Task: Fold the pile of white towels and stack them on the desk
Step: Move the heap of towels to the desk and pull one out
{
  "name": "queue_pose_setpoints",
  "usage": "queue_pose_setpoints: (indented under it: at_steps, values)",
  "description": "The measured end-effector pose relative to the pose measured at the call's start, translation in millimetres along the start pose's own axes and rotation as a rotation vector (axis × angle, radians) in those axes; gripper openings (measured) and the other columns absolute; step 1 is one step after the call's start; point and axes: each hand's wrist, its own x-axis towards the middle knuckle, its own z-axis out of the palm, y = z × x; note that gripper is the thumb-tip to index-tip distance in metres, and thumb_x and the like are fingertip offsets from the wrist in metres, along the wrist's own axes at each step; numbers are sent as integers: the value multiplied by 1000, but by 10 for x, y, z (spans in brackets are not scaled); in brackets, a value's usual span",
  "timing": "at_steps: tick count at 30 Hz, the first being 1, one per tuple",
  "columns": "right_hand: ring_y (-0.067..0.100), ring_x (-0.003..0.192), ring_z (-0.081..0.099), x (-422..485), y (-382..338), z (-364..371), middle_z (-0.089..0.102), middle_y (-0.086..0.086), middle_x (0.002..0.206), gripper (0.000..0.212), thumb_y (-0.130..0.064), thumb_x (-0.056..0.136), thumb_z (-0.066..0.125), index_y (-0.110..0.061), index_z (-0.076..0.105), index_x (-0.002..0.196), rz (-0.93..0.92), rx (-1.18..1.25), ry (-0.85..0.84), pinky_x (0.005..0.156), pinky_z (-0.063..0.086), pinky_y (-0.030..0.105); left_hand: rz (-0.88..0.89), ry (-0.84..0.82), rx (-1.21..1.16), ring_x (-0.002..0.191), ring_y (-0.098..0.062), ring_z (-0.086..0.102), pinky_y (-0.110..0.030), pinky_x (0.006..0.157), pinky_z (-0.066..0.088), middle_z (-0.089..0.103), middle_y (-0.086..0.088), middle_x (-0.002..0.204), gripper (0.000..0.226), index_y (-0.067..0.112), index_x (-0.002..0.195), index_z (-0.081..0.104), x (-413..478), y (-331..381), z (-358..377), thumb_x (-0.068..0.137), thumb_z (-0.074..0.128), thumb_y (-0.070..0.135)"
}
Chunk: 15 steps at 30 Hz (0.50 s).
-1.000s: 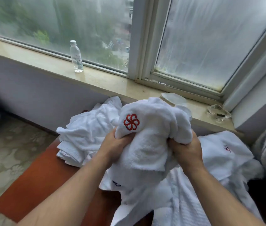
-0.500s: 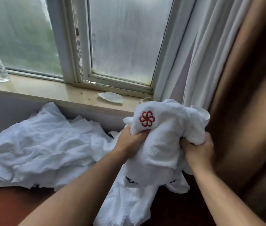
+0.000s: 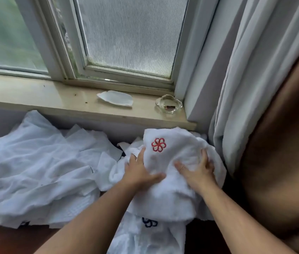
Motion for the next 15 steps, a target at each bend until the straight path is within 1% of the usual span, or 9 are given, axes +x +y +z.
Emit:
queue_pose_setpoints:
  at_steps: [2,4,5,7,8,10,12,14,15]
  values:
    - [29,155,3,125,32,136,-4,5,169,133,-80,67,69,-33,-15,158,-7,-45,27,124,12,51,-5,29,5,142,-23,29,-50,115,31,35,4,154,113,37,152,28,151,-106,81,51,68,70]
    - [33,153,5,248,73,271,-5,3,168,127,-78,72,69,-33,-14,159,-14,-61,50,123,14,58,-37,22,-47,145,-24,22,-51,118,25,26,4,158,115,41,155,19,292,-197,172,55,71,68]
    - [34,153,6,317,91,324,-5,3,168,126,-76,74,68,-33,-13,159,-19,-57,64,122,14,59,-50,16,-45,147,-25,19,-51,119,23,22,4,161,117,43,156,14,363,-229,219,58,72,67]
    - [34,153,5,463,103,402,-6,3,168,123,-75,76,67,-34,-13,159,-19,-60,92,121,13,60,-81,7,-13,148,-28,16,-49,119,23,17,4,163,119,46,156,8,514,-261,296,57,69,72]
    - [34,153,4,534,100,429,-6,4,168,122,-75,76,66,-33,-13,159,-13,-72,104,121,12,61,-109,2,-8,149,-29,16,-47,118,24,15,3,164,121,48,156,6,585,-261,315,54,65,76]
    - [36,152,5,645,65,465,-5,7,168,122,-76,77,65,-31,-12,160,-7,-99,131,120,12,64,-157,-14,-19,151,-30,11,-47,117,21,12,0,166,123,50,154,5,713,-242,312,50,61,81]
    - [40,151,7,676,13,466,-2,11,167,122,-77,77,65,-28,-11,160,-9,-124,142,119,14,67,-164,-35,-4,153,-27,7,-49,120,17,9,-2,167,121,48,155,7,769,-227,272,54,66,79]
    - [43,151,7,630,-54,426,-3,13,167,123,-78,76,64,-28,-12,159,10,-150,113,118,14,68,-141,-47,2,152,-24,8,-50,121,18,11,-1,166,120,44,156,8,729,-206,215,60,72,73]
    - [45,151,6,576,-104,392,-5,13,167,123,-79,75,63,-29,-13,158,49,-171,101,118,14,68,-130,-48,-16,151,-24,11,-49,121,20,12,0,165,120,43,157,8,677,-200,178,61,74,72]
